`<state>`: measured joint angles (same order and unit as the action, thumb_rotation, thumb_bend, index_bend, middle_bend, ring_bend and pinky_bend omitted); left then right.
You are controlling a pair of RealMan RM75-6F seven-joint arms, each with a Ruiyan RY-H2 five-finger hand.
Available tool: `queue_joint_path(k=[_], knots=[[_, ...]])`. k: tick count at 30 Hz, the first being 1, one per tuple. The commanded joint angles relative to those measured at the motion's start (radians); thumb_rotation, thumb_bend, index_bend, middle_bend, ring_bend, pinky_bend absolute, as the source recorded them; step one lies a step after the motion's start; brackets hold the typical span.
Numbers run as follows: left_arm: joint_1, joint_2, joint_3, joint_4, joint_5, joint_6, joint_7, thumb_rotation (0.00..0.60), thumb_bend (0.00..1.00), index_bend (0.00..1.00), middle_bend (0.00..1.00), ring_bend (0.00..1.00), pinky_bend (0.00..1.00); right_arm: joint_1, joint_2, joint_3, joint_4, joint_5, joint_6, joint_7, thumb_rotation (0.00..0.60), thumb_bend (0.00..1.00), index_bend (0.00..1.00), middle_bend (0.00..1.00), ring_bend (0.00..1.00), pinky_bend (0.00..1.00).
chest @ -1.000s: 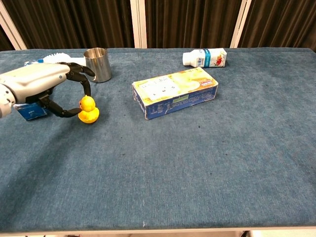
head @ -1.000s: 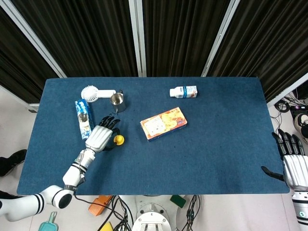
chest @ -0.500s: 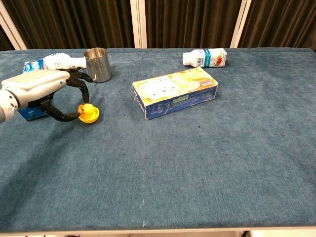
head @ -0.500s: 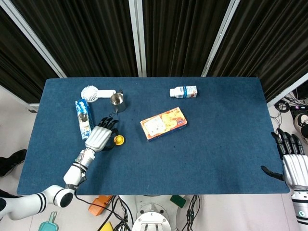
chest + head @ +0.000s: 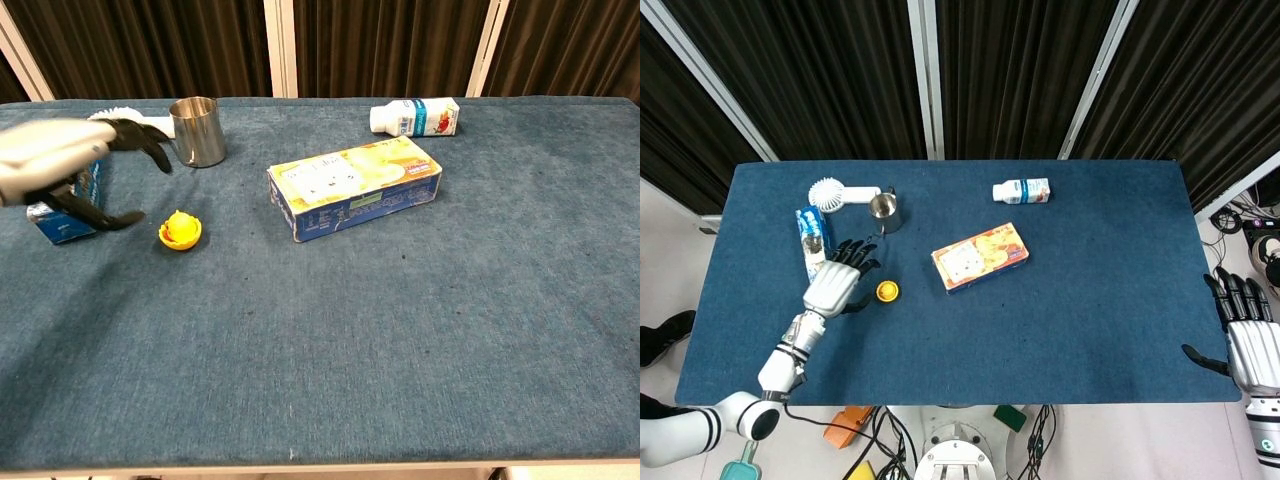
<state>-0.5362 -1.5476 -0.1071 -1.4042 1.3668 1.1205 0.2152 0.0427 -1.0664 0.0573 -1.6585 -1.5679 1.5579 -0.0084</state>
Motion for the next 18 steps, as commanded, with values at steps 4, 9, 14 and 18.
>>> queue_joint_path(k=[4,9,14,18], knots=[[0.125,0.144,0.027,-0.099,0.043,0.183,-0.069,0.600,0.32,0.27,0.07,0.00,0.00,-0.004,0.001,0.000,0.005,0.005,0.002,0.009,0.600,0.15,0.00,0.04,0.00,0.06],[0.227,0.251,0.057,-0.136,0.021,0.264,-0.154,0.600,0.31,0.27,0.07,0.00,0.00,-0.002,0.001,-0.001,0.010,0.005,-0.002,0.018,0.600,0.15,0.00,0.04,0.00,0.06],[0.313,0.323,0.091,-0.150,0.020,0.326,-0.237,0.600,0.31,0.26,0.07,0.00,0.00,0.004,-0.001,-0.002,0.009,0.000,-0.013,0.017,0.600,0.15,0.00,0.04,0.00,0.06],[0.371,0.345,0.124,-0.148,0.050,0.376,-0.274,0.600,0.31,0.26,0.07,0.00,0.00,0.012,-0.003,-0.002,0.003,-0.008,-0.021,0.012,0.600,0.15,0.00,0.04,0.00,0.06]])
